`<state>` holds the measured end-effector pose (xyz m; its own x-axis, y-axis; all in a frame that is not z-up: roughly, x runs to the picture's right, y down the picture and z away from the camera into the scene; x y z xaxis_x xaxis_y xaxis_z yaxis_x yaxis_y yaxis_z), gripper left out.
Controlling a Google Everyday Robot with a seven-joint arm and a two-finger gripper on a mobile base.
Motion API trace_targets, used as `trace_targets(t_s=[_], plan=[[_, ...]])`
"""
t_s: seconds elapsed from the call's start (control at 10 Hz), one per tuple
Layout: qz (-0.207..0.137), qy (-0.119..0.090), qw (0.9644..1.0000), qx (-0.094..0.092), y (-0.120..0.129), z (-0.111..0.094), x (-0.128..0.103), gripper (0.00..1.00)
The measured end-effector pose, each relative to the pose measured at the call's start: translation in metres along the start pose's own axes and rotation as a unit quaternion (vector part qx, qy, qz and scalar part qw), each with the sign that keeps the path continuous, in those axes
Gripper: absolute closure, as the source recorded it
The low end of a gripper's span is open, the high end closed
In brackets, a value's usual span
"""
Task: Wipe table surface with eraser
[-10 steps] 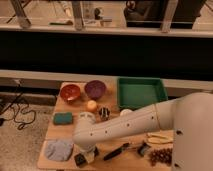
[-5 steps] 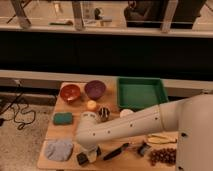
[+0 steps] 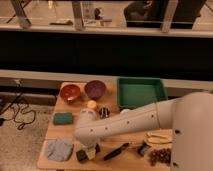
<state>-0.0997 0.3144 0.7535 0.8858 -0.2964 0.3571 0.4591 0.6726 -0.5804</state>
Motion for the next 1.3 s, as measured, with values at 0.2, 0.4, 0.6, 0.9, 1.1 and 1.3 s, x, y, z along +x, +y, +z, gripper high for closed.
trace_targets(t_s=[0.2, 0.4, 0.6, 0.9, 1.1, 1.3], plan=[[-0.019, -0.003, 0.9998, -0.006, 0.003, 0.007, -0.020, 0.86], [-0.030, -0.003, 0.9995, -0.007, 0.007, 0.008, -0.030, 0.86], [-0.029, 0.001, 0.9996, -0.005, 0.014, 0.005, -0.025, 0.86], [-0.014, 0.002, 0.9999, 0.002, 0.019, -0.004, -0.008, 0.86], [-0.009, 0.003, 1.0000, 0.002, 0.017, -0.004, -0.003, 0.86], [-0.002, 0.006, 1.0000, 0.002, 0.014, -0.003, 0.002, 0.86]])
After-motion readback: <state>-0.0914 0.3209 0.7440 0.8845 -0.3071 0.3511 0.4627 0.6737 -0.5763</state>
